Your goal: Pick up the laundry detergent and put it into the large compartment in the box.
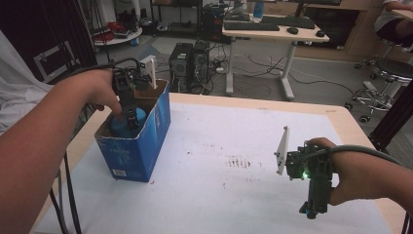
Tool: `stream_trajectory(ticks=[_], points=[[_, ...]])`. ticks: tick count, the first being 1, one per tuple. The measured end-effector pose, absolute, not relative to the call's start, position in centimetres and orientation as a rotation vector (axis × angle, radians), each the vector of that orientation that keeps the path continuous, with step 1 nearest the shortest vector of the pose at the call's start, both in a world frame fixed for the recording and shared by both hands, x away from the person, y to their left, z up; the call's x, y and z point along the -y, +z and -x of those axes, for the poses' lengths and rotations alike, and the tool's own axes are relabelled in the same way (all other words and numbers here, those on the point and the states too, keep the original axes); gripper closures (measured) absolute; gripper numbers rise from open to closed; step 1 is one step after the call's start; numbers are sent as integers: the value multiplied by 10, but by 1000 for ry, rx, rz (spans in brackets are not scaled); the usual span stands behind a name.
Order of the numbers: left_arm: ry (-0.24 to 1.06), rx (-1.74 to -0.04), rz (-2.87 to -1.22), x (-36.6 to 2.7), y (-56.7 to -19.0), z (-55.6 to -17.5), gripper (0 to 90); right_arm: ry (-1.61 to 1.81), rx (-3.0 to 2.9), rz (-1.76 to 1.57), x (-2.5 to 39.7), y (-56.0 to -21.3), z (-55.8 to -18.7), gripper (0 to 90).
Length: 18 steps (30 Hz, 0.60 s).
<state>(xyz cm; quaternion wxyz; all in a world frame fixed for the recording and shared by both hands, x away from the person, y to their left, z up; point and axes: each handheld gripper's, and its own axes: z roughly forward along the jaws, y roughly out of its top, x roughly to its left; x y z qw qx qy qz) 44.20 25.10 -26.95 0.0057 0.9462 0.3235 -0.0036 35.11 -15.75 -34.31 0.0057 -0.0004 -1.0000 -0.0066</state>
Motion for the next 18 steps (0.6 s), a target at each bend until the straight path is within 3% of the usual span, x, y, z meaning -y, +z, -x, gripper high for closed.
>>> stream_trajectory(ticks=[18], points=[[74, -982, -2955, -256, -234, -430, 250, -26, 3134, 10, 158, -342, -349, 42]])
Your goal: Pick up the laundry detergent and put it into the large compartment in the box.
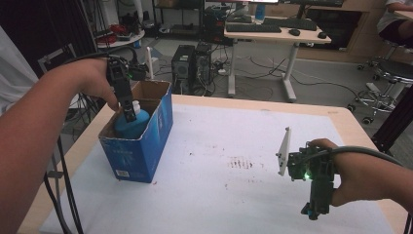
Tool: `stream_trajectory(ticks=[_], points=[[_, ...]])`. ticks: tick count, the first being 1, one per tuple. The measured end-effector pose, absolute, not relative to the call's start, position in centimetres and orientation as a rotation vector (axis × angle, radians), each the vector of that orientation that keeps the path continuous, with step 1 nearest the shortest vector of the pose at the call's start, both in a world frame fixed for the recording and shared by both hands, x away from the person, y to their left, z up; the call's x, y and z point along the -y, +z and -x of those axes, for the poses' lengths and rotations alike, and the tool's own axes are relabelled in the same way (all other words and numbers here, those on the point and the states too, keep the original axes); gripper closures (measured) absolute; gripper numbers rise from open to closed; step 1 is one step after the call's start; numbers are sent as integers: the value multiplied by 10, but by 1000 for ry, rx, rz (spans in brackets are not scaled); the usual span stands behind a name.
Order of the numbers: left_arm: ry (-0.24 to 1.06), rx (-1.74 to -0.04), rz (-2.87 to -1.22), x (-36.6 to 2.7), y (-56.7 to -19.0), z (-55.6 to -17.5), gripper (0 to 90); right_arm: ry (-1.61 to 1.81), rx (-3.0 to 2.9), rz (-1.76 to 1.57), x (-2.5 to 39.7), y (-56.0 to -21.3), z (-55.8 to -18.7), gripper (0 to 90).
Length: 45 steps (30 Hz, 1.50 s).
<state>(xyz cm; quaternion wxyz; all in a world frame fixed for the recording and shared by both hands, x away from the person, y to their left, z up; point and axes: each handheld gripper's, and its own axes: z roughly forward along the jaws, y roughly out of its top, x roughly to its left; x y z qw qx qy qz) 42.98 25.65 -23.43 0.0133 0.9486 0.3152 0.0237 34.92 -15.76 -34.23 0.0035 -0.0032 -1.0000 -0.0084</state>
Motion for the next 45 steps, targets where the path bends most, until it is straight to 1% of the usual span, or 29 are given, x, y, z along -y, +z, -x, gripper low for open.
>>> stream_trajectory(ticks=[8, 9, 18, 20, 23, 24, 27, 30, 33, 35, 38, 40, 41, 43, 45], points=[[88, -982, -2950, -258, -226, -427, 204, -28, 3135, -8, 158, -342, -349, 42], [96, -975, -2954, -257, -222, -425, 178, -29, 3136, 5, 158, -342, -349, 42], [91, -918, -2973, -249, -207, -419, 159, -34, 3135, 20, 160, -340, -349, 42], [105, -884, -2986, -243, -201, -416, 122, -33, 3134, 14, 160, -340, -349, 42], [120, -864, -2990, -237, -196, -415, 122, -36, 3135, 13, 161, -340, -349, 41], [122, -834, -3001, -230, -193, -413, 122, -40, 3138, 10, 161, -340, -350, 42], [165, -770, -3018, -217, -189, -410, 78, -41, 3136, 18, 161, -339, -350, 42], [151, -728, -3026, -207, -189, -409, 76, -50, 3135, 19, 162, -339, -351, 42], [147, -625, -3058, -186, -192, -406, 61, -56, 3133, 19, 163, -339, -352, 42], [141, -608, -3061, -181, -193, -406, 61, -53, 3131, 32, 163, -338, -351, 42], [128, -546, -3070, -161, -200, -406, 59, -56, 3130, 44, 165, -338, -352, 42], [118, -534, -3073, -156, -202, -405, 58, -59, 3133, 41, 165, -338, -353, 41], [125, -488, -3084, -148, -206, -406, 58, -53, 3130, 44, 165, -338, -354, 42], [124, -471, -3088, -144, -208, -406, 58, -54, 3131, 37, 165, -338, -354, 41], [122, -416, -3093, -133, -216, -406, 36, -62, 3130, 37, 165, -338, -355, 42]])
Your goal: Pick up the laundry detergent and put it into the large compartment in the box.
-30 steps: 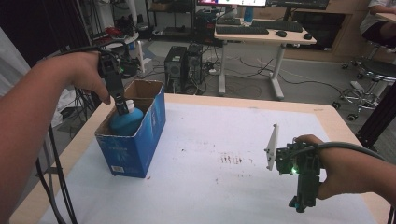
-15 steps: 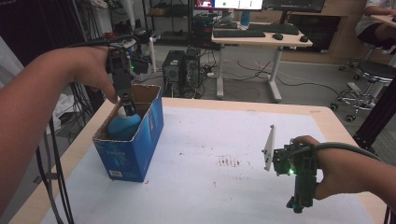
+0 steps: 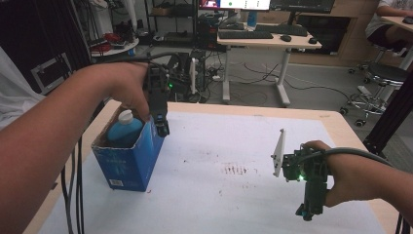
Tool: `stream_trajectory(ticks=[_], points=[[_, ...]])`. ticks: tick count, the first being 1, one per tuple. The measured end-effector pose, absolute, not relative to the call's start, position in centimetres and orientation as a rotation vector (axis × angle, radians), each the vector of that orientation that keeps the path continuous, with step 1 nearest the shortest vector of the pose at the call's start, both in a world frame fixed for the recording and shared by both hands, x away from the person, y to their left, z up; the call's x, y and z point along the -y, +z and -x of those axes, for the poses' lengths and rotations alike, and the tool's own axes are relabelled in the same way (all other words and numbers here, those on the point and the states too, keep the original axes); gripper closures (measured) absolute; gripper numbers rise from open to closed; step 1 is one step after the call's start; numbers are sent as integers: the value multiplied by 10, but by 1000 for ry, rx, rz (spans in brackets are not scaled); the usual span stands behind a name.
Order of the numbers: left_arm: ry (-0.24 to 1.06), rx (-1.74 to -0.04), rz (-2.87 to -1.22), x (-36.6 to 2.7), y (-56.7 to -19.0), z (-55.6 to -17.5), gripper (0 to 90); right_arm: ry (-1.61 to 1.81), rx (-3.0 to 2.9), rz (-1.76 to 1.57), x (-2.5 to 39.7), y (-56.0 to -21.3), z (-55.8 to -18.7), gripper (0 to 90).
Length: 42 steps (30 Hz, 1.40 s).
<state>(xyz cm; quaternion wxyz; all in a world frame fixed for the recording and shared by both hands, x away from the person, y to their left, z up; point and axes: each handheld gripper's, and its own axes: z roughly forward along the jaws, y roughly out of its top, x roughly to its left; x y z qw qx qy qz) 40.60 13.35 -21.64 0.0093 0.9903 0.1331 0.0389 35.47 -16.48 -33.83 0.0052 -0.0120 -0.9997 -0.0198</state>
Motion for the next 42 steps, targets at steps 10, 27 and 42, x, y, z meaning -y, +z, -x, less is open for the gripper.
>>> stream_trajectory(ticks=[10, 27, 42], points=[[85, -325, -3124, -107, -245, -405, 37, -66, 3130, 82, 165, -336, -359, 41], [114, -253, -3114, -98, -246, -406, 37, -72, 3149, 75, 163, -314, -374, 41], [83, -253, -3111, -98, -251, -412, 38, -62, 3147, 68, 160, -314, -379, 42]])
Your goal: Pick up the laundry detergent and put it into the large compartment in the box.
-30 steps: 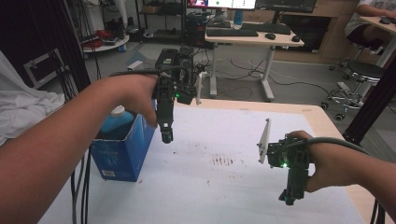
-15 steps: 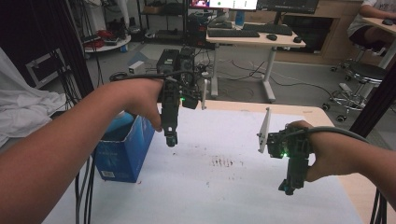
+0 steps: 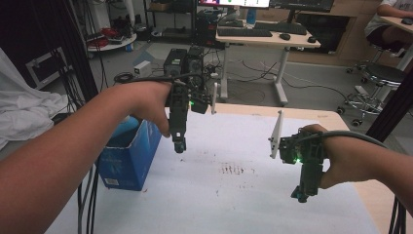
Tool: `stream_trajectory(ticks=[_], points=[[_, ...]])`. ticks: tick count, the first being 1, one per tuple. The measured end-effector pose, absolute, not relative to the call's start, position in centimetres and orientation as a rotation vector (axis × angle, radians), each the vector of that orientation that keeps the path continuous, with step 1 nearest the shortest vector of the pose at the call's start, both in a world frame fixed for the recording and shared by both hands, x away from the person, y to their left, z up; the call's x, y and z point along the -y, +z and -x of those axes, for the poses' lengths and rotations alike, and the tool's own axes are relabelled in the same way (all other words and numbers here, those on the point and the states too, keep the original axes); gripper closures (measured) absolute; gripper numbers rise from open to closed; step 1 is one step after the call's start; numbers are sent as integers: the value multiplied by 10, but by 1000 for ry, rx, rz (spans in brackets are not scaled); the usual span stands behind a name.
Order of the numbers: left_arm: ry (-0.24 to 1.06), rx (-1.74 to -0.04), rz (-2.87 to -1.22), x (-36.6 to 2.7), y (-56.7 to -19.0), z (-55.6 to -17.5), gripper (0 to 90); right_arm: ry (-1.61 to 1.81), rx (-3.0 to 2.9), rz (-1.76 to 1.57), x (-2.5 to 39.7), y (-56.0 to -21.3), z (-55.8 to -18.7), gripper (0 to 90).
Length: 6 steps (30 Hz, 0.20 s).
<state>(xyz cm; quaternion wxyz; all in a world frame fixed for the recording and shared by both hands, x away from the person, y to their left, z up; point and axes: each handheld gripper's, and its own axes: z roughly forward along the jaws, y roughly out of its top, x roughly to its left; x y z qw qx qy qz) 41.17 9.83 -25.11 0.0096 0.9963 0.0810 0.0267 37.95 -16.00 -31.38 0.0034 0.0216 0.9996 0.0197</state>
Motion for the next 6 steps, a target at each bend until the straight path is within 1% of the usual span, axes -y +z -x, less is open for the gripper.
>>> stream_trajectory(ticks=[6], points=[[77, -246, -3107, -97, -251, -410, 37, 45, -3133, -59, 159, -314, -378, 42]])
